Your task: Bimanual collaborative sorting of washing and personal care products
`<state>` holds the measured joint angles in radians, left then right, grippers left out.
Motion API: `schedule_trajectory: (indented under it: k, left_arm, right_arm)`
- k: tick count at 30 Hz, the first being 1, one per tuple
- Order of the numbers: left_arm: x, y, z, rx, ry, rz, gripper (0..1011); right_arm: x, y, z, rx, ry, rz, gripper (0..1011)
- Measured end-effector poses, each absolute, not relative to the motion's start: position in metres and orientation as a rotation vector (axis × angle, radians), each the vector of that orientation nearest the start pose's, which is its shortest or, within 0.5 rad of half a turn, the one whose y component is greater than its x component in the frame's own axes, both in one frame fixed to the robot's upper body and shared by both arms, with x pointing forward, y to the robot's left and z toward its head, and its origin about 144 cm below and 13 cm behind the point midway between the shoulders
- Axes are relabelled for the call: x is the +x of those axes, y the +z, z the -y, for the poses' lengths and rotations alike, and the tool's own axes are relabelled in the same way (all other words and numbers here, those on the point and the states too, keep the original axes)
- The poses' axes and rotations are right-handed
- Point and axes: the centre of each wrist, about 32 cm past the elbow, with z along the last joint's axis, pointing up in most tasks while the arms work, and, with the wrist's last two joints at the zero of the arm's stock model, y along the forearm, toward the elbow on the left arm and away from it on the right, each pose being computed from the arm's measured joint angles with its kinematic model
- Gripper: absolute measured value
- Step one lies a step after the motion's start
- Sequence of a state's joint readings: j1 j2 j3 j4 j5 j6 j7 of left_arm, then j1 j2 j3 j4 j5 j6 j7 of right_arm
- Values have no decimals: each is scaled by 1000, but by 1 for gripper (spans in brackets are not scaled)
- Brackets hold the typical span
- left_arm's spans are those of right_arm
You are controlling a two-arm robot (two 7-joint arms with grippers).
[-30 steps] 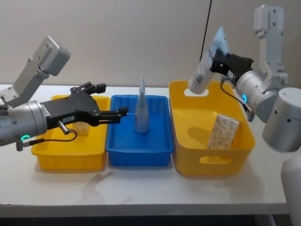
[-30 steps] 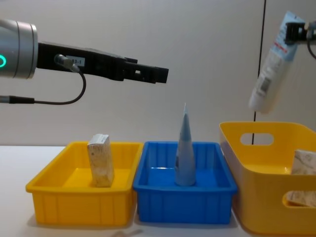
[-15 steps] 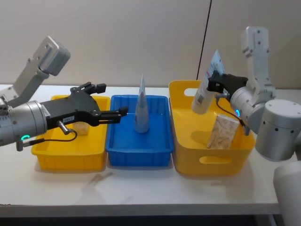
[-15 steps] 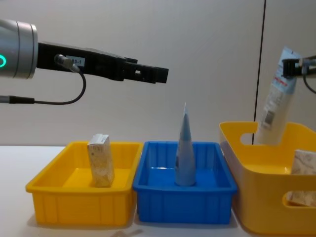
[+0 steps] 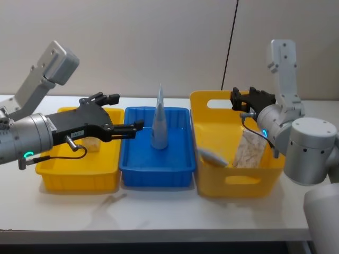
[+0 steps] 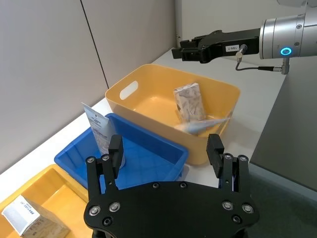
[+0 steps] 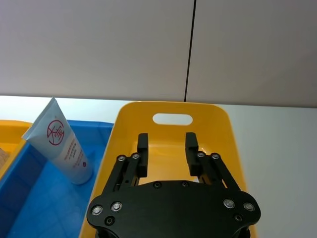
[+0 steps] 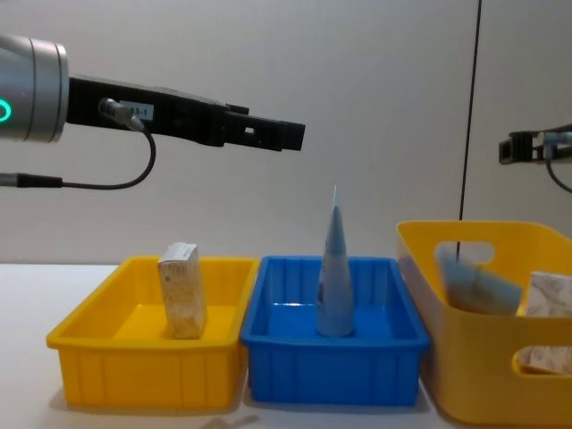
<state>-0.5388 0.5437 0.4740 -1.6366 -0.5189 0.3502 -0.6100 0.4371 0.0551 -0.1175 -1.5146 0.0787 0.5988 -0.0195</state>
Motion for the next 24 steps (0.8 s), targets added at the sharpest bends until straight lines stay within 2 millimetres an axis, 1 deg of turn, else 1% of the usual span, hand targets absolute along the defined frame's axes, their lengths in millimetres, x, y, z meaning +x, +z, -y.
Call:
schedule_trajectory:
  k: [1, 4, 6, 7, 8, 9, 10, 11, 12, 14, 18, 20, 24]
  left_arm:
    - [545, 1317, -243, 176, 564, 93, 1001]
    - [545, 1317, -243, 176, 564, 93, 1001]
    - [545, 1317, -243, 176, 564, 93, 1002]
    - [545, 1317, -243, 176, 564, 93, 1001]
    - [545, 1317, -243, 176, 564, 93, 1001]
    - [545, 1317, -243, 176, 564, 93, 1001]
    - [545, 1317, -243, 176, 564, 93, 1002]
    - [545, 1317, -243, 176, 564, 93, 1002]
    - [545, 1317, -243, 176, 564, 93, 1001]
    - [545, 1317, -243, 176, 564, 93, 1002]
    - [545, 1317, -243, 176, 564, 93, 1001]
    - [545, 1317, -243, 176, 564, 93, 1001]
    - [545, 1317, -243, 176, 564, 93, 1001]
  right_arm:
    - [561, 1284, 206, -206, -1474, -143, 412]
    - [562, 1283, 206, -212, -1476, -143, 536]
    - [562, 1282, 206, -214, -1477, -144, 568]
    - [562, 1282, 206, -216, -1477, -144, 637]
    - [562, 1282, 206, -216, -1478, -144, 678]
    - [562, 1281, 206, -218, -1478, -145, 678]
    - [562, 1281, 206, -218, -1478, -145, 741]
    - [562, 1281, 206, -219, -1478, -145, 741]
    - [562, 1281, 206, -219, -1479, -145, 797]
    - [562, 1281, 206, -221, -1479, -145, 836]
    - [562, 1280, 206, -223, -1480, -145, 957]
    - [562, 1280, 206, -223, -1480, -145, 997]
    - [562, 1280, 206, -225, -1480, -145, 1002]
